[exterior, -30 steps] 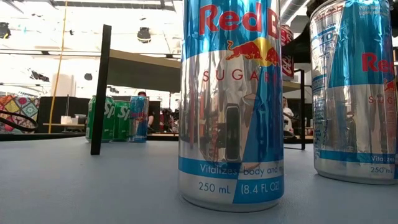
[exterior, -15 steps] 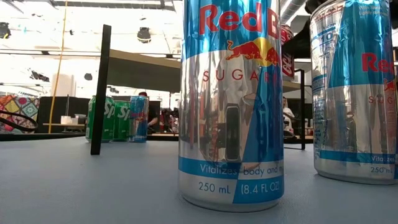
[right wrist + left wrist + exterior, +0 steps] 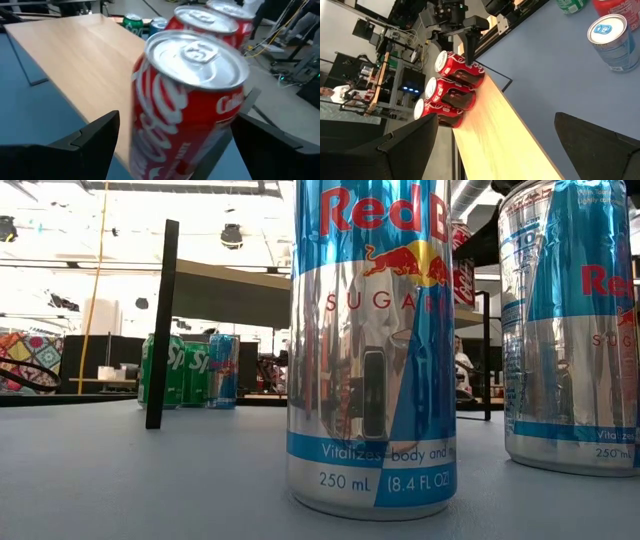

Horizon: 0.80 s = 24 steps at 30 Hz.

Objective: Place canned beverage on shelf
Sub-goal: Put the red white soda can on the shelf aligned with the other red white soda cans

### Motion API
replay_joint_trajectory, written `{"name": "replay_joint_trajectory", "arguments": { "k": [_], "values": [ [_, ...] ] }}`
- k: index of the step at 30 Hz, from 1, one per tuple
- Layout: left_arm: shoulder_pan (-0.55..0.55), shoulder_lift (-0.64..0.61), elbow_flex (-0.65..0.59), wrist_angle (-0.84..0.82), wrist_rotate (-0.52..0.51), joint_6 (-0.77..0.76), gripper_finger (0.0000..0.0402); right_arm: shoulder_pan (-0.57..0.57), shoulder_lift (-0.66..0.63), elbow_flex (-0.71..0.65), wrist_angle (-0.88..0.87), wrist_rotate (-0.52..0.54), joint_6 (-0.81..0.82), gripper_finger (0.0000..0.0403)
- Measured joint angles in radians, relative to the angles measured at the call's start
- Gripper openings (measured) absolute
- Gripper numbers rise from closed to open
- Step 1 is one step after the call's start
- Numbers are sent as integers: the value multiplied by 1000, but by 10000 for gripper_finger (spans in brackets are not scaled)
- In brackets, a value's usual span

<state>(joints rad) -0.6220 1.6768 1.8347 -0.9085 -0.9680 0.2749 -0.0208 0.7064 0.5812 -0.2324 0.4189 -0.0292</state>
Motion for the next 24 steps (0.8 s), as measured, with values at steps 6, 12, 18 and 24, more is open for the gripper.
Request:
{"name": "replay_joint_trajectory", "arguments": {
  "k": [6, 12, 18, 24],
  "values": [
    [0, 0, 0, 0, 0, 0, 386, 1, 39, 0, -10, -58, 33, 366],
    [7, 0, 0, 0, 0, -5, 386, -2, 85, 0, 18, -76, 26, 360],
    [9, 0, 0, 0, 0, 0, 386, -15, 84, -1, 44, -78, 12, 360],
    [9, 0, 0, 0, 1, -1, 386, -16, 52, -1, 24, -56, -6, 360]
  ]
}}
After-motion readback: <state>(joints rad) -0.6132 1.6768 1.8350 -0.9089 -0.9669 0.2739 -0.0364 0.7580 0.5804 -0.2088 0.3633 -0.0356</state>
